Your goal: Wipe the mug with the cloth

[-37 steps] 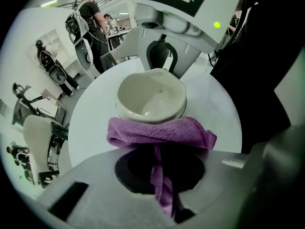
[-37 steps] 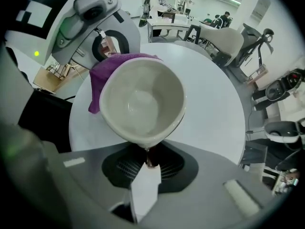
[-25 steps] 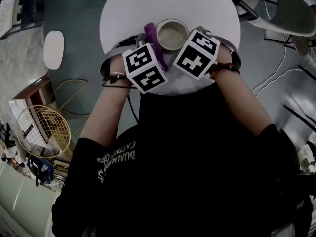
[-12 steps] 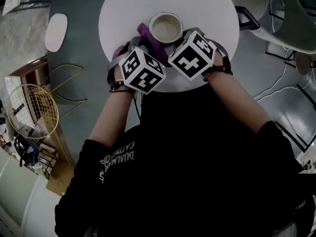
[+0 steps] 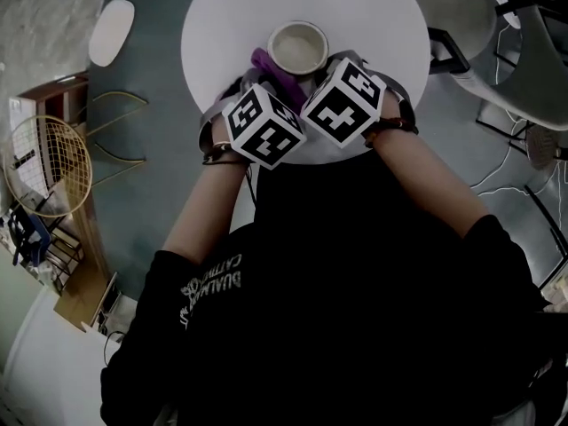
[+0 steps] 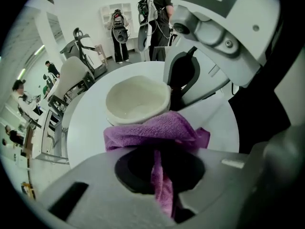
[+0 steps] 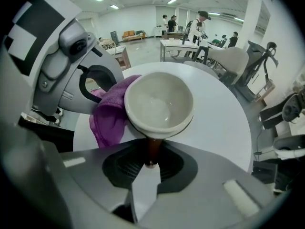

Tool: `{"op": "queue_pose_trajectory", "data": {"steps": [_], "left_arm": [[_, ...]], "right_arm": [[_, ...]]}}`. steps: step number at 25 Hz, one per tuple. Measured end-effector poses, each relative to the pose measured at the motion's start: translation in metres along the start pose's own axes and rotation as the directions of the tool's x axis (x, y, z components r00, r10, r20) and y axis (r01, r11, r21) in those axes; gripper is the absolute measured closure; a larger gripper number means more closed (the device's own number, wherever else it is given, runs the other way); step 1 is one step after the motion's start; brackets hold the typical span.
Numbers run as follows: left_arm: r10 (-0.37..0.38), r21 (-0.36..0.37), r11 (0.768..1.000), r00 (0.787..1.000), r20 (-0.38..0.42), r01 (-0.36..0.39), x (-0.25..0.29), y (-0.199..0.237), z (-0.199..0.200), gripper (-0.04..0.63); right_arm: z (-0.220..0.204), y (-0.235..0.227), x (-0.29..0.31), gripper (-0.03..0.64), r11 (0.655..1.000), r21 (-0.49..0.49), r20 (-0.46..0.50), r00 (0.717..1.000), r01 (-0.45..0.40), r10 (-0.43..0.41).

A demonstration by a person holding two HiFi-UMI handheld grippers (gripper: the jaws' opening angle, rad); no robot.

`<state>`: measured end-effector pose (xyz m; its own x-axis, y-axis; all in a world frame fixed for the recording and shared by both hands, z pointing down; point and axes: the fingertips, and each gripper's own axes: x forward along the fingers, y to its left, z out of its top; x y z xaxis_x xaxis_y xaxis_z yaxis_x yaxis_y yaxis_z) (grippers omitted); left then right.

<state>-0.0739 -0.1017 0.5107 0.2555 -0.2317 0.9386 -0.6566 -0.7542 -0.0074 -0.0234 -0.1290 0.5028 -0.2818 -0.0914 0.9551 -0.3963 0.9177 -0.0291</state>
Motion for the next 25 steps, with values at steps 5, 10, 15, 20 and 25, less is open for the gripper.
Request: {"op": "queue_pose_trajectory", "data": {"steps": [5,10,15,20,25], "left_arm": [[0.012,-0.043,0.999,1.000,-0.006,-0.013,0.001,-0.008,0.004,0.574],[0.029,-0.081,0.996,1.000,-0.005,-0.030,0.004,-0.018,0.010,0.574],[0.008,-0.112,0.994,1.000,0.009,-0.007,0.003,-0.037,0.021,0.574],[0.001,-0.120,0.993,1.000,0.016,0.001,0.003,-0.048,0.031,0.572],[-0.009,-0.142,0.990,0.998,0.055,0.017,0.002,-0.057,0.045,0.572]], "right_arm": [[-0.006,0.001,0.000,0.548,0.999,-0.037,0.003,1.000,-0.026,0.026],[-0.010,0.000,-0.001,0.546,0.998,-0.039,0.028,0.998,-0.048,0.049],[-0.008,0.001,-0.006,0.545,0.997,-0.061,0.050,0.997,-0.055,0.058],[-0.007,0.005,-0.010,0.532,0.991,-0.113,0.065,0.994,-0.077,0.084],[-0.009,0.004,-0.014,0.532,0.987,-0.131,0.077,0.991,-0.096,0.107]]}}
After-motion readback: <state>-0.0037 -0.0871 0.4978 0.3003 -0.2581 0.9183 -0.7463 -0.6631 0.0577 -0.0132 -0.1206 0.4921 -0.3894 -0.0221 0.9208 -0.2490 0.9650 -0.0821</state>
